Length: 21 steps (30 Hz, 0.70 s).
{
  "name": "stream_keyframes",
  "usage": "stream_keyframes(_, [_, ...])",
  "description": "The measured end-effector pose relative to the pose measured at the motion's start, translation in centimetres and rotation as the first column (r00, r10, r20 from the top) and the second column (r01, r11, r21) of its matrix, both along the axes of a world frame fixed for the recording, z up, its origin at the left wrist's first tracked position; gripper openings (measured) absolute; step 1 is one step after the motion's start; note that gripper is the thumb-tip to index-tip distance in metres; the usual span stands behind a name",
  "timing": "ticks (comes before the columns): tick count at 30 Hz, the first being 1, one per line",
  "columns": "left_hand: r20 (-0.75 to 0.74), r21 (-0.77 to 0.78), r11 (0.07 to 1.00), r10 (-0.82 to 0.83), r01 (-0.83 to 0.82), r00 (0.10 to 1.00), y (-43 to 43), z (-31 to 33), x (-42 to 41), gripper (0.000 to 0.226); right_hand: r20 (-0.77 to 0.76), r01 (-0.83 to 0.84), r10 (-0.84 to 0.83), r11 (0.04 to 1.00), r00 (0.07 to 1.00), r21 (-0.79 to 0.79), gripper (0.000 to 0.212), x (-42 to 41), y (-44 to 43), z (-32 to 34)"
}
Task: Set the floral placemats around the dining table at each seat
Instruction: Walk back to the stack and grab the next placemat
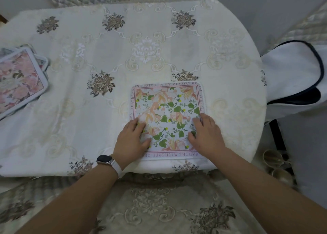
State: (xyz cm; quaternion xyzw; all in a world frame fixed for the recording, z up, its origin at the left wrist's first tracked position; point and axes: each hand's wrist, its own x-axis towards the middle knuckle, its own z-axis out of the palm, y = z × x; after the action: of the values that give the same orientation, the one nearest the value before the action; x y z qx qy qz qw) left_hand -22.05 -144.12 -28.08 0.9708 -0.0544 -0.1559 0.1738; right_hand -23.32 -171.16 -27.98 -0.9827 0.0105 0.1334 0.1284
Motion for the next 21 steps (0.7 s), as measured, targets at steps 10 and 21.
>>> stream_keyframes(10, [0.062, -0.23, 0.965, 0.143, -0.125, 0.988, 2.6, 7.2, -6.3, 0.065, -0.014, -0.259, 0.261, 0.964, 0.965, 0.067, 0.05, 0.8, 4.0, 5.1])
stream_keyframes(21, [0.293, 0.041, 0.944, 0.303, -0.329, 0.907, 14.5, 14.4, -15.6, 0.062, 0.175, -0.602, 0.587, 0.798, 0.79, 0.039, 0.048, -2.6, 17.6, 12.9])
